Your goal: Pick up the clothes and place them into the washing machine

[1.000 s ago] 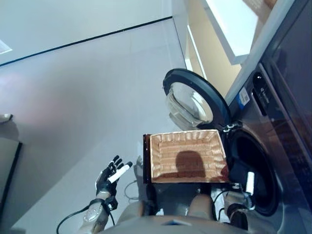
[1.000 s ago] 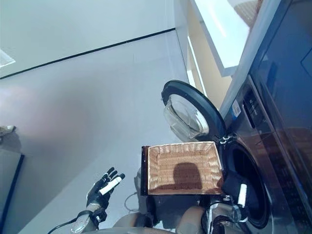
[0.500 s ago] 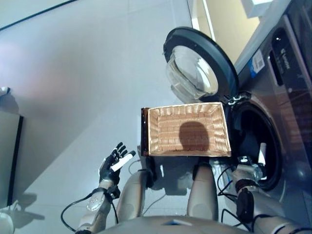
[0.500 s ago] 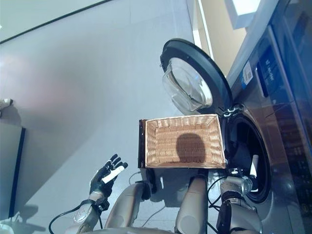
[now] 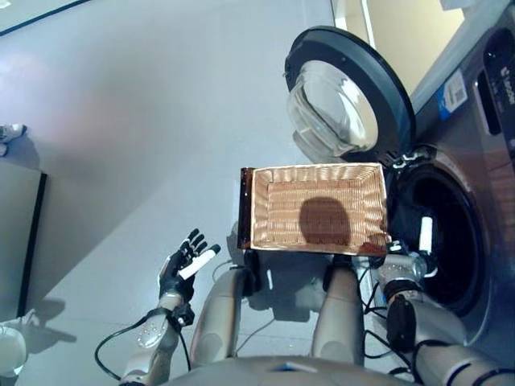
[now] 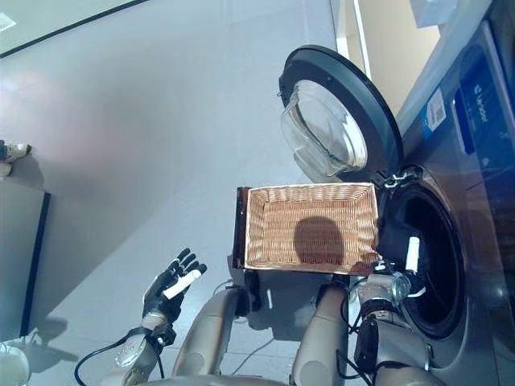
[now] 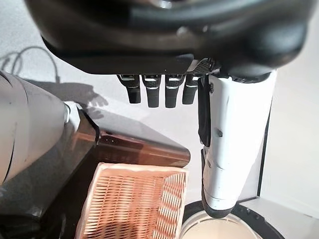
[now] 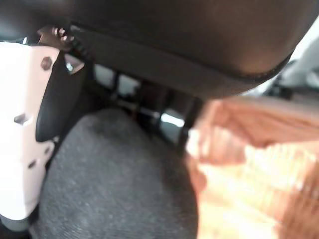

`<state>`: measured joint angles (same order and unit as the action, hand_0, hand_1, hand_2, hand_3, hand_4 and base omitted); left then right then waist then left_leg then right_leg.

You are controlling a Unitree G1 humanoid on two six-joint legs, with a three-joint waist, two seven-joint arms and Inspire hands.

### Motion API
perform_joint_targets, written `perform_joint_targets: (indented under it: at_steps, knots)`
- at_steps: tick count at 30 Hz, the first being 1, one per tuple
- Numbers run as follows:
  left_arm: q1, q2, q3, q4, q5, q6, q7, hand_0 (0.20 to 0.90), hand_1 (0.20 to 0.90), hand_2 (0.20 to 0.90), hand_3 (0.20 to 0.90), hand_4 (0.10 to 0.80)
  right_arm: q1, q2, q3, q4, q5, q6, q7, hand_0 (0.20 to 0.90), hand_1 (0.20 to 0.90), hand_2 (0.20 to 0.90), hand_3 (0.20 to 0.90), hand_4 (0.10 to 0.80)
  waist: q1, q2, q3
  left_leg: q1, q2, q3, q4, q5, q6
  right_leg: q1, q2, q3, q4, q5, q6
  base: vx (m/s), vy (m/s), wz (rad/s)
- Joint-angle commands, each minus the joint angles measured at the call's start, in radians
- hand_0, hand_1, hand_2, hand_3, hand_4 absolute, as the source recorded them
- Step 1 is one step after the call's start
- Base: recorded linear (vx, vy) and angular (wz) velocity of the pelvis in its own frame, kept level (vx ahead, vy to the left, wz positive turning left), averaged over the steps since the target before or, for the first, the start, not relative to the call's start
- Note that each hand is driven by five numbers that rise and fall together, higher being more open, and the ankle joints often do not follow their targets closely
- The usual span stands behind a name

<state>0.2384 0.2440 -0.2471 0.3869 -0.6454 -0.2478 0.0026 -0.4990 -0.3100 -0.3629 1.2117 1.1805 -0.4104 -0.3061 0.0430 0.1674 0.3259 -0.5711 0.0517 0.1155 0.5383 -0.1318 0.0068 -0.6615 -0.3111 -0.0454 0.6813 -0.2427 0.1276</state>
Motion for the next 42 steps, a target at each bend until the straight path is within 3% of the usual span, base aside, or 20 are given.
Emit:
perform_joint_targets:
  at_steps: [1, 10, 23, 28, 42]
  knots:
    - [0.032, 0.059, 0.025, -0.104, -0.022, -0.080, 0.003, 0.900, 0.900, 0.900, 0.900, 0.800, -0.031, -0.046, 0.008, -0.037, -0.025, -0.055, 0.015, 0.200, 0.200, 0.200, 0.200, 0.300, 0.006, -0.002, -0.051, -0.017, -0.010, -0.018, 0.054, -0.040, -0.027, 0.017, 0.016, 0.022, -0.044, 0.136, -0.004, 0.000, 0.000, 0.00]
    - [0.044, 0.068, 0.035, -0.102, -0.034, -0.077, 0.013, 0.900, 0.900, 0.900, 0.900, 0.800, -0.079, -0.060, -0.115, -0.064, 0.126, -0.150, 0.005, 0.200, 0.200, 0.200, 0.200, 0.300, 0.014, -0.005, -0.071, -0.043, -0.027, -0.028, 0.058, -0.046, -0.026, 0.000, 0.008, 0.022, -0.028, 0.128, -0.003, 0.002, 0.015, 0.09]
    - [0.066, 0.079, 0.025, -0.102, -0.028, -0.065, 0.002, 0.900, 0.900, 0.900, 0.900, 0.800, -0.118, -0.270, -0.266, -0.041, 0.195, -0.212, -0.089, 0.200, 0.200, 0.200, 0.200, 0.300, 0.019, 0.055, -0.103, -0.060, -0.035, -0.004, 0.074, -0.064, -0.018, -0.045, -0.014, 0.060, 0.009, 0.112, 0.006, 0.009, 0.028, 0.00]
    - [0.067, 0.100, 0.012, -0.107, -0.020, -0.060, -0.006, 0.900, 0.900, 0.900, 0.900, 0.800, -0.146, -0.382, -0.268, -0.009, 0.165, -0.199, -0.125, 0.200, 0.200, 0.200, 0.200, 0.300, 0.023, 0.077, -0.113, -0.062, -0.042, 0.000, 0.076, -0.064, -0.017, -0.049, -0.020, 0.067, 0.020, 0.104, 0.009, 0.000, 0.000, 0.00]
    - [0.078, 0.129, 0.005, -0.171, -0.049, -0.046, 0.004, 0.900, 0.900, 0.900, 0.900, 0.800, -0.211, -0.503, -0.285, 0.044, 0.224, -0.250, -0.214, 0.200, 0.200, 0.200, 0.200, 0.300, 0.020, 0.086, -0.130, -0.068, -0.045, 0.008, 0.095, -0.080, -0.018, -0.068, -0.025, 0.082, 0.053, 0.086, 0.005, 0.003, 0.003, -0.01]
